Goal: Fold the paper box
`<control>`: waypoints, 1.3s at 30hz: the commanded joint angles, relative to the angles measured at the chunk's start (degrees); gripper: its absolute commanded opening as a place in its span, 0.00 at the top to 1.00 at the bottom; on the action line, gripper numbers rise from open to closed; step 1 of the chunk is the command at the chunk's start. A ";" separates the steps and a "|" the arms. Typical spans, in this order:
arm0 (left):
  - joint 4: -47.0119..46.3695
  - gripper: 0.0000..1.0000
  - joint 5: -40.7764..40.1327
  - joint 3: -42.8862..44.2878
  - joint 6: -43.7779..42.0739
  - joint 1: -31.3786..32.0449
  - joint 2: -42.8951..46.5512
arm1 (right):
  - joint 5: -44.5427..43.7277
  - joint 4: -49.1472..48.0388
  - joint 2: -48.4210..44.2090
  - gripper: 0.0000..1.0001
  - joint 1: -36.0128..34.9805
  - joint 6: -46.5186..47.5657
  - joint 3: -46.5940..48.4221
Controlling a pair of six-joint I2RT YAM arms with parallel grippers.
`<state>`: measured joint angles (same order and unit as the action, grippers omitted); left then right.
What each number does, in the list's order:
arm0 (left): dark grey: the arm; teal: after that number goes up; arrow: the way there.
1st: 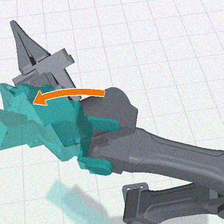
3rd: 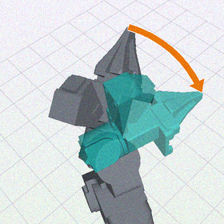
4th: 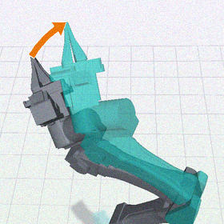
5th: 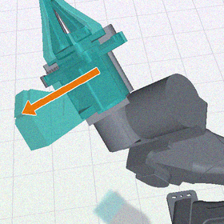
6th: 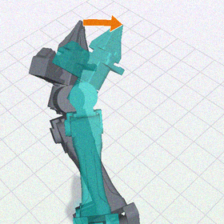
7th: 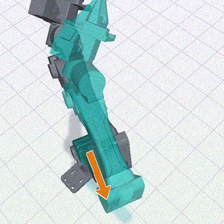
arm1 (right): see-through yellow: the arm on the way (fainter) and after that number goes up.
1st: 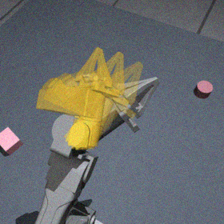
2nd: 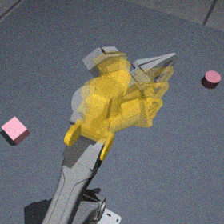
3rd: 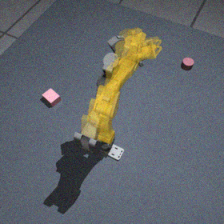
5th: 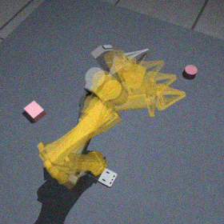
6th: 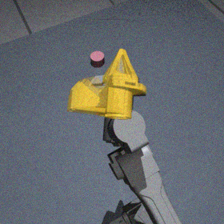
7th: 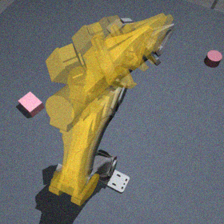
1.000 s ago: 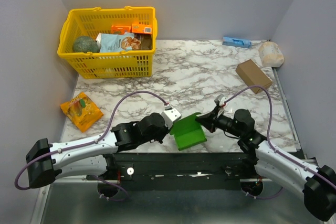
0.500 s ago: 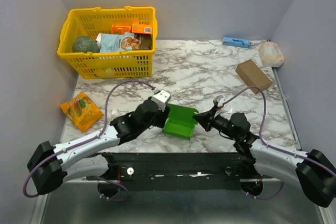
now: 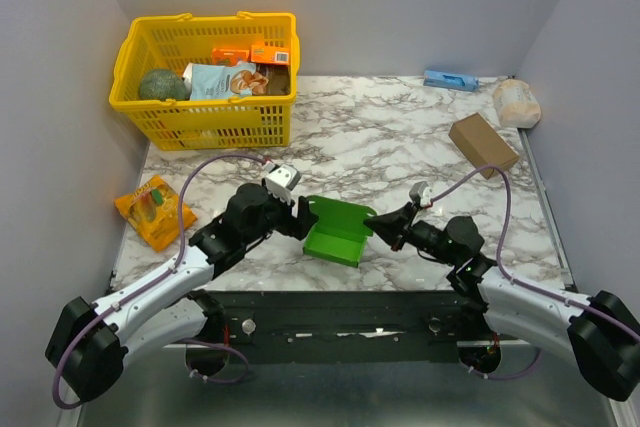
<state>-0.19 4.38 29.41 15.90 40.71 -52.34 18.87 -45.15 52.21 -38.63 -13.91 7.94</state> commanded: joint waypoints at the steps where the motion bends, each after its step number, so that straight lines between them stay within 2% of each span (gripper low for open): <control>1: -3.85 0.22 5.10 -1.11 0.53 -1.69 0.74 | 3.27 0.58 -3.07 0.96 -0.22 -0.50 0.49; 7: -5.79 0.35 8.09 -1.28 0.62 -2.04 0.66 | 4.68 3.66 -4.04 0.96 -0.22 0.11 1.46; 10: -6.41 0.51 10.03 -1.28 0.45 -2.04 -0.31 | 5.12 4.01 -3.69 0.96 -0.22 0.29 1.81; 11: -6.32 0.62 10.29 -1.28 0.45 -2.12 -0.66 | 5.03 4.19 -3.43 0.96 -0.22 0.38 1.90; 13: -6.58 0.71 11.43 -1.28 0.36 -2.12 -1.54 | 4.86 4.28 -3.16 0.96 -0.22 0.55 2.16; 15: -7.02 0.87 12.14 -1.28 0.71 -2.04 -2.33 | 4.51 4.45 -2.81 0.96 -0.22 0.73 2.25; 17: -7.20 0.97 12.49 -1.02 0.71 -2.12 -2.77 | 3.72 6.11 -2.46 0.95 -0.22 1.95 3.30; 18: -7.46 1.00 12.49 -0.93 0.80 -2.04 -3.29 | 2.84 6.99 -1.85 0.95 -0.13 3.00 3.91; 22: -10.27 1.00 13.29 -0.58 1.94 -1.95 -5.93 | -2.69 7.97 1.31 0.94 -0.39 4.50 6.03; 24: -10.54 1.00 11.19 0.12 2.12 -1.25 -7.86 | -6.72 6.66 2.98 0.93 -0.83 4.86 7.17; 28: -12.46 1.00 1.44 0.91 2.20 1.03 -9.62 | -18.50 5.07 10.61 0.92 -4.77 5.38 9.98; 29: -13.08 1.00 -3.63 0.74 2.38 1.47 -9.71 | -21.31 3.68 12.38 0.92 -5.39 5.82 10.51; 33: -20.26 1.00 -12.44 -1.10 2.47 3.23 -11.64 | -33.78 -1.17 20.03 0.92 -7.77 5.21 12.35; 39: -28.80 1.00 -22.83 -4.18 -1.22 7.27 -16.21 | -42.76 -4.59 29.69 0.91 -10.41 2.93 16.40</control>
<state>-17.65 -9.63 27.16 16.75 45.04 -65.89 -13.45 -43.66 77.38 -46.68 -9.65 21.89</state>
